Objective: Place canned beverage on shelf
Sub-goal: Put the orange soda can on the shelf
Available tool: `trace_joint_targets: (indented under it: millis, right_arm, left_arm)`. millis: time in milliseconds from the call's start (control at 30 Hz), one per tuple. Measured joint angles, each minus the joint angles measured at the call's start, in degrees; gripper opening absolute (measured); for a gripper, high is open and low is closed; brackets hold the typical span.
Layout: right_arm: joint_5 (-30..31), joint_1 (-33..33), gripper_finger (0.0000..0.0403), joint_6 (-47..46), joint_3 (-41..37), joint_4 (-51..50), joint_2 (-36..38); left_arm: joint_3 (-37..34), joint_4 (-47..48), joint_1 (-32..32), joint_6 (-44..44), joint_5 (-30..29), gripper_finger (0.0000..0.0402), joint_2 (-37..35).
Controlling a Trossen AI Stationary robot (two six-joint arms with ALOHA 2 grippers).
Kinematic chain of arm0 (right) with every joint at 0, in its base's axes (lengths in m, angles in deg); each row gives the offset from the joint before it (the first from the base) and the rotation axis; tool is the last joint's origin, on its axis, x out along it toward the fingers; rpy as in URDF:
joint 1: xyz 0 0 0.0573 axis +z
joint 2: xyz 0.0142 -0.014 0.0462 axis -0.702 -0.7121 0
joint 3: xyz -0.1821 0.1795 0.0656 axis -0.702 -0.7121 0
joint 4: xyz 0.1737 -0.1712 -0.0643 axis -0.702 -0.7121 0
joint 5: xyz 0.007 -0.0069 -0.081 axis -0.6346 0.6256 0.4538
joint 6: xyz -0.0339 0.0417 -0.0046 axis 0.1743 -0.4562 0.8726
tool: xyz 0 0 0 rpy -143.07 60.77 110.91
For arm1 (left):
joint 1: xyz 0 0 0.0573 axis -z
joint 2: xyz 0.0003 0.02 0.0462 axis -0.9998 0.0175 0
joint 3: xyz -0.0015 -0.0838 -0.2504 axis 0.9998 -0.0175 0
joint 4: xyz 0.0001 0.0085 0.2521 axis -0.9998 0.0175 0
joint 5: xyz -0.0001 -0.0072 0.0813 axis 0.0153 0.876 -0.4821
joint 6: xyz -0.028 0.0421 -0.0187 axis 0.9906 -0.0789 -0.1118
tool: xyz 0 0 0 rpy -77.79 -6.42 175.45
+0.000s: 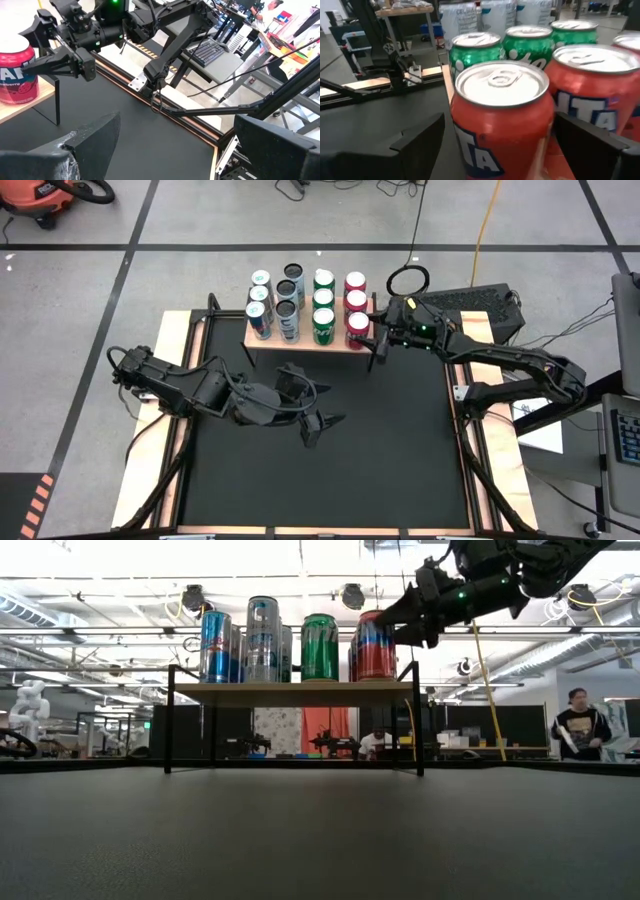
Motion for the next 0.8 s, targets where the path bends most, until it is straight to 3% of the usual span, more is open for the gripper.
trace_joint_targets:
  millis: [267,500,633,800]
  right_arm:
    - [1.27,0.00,0.0350,0.68,0.00,-6.37,5.14]
    - [1.07,0.06,0.0346,-4.88,0.00,-15.58,10.46]
    - [0.95,0.61,0.0318,-9.01,0.00,-18.01,11.91]
    - [0.83,2.67,0.0253,-12.92,0.00,-18.14,11.95]
  left_arm:
    - [0.00,0.00,0.00,0.27,1.12,0.0393,0.00]
    - [0.00,-0.01,0.00,0.22,1.12,0.0393,0.00]
    - [0.00,-0.01,0.00,-0.01,1.12,0.0393,0.00]
    - [0.00,-0.03,0.00,-1.17,1.10,0.0393,0.00]
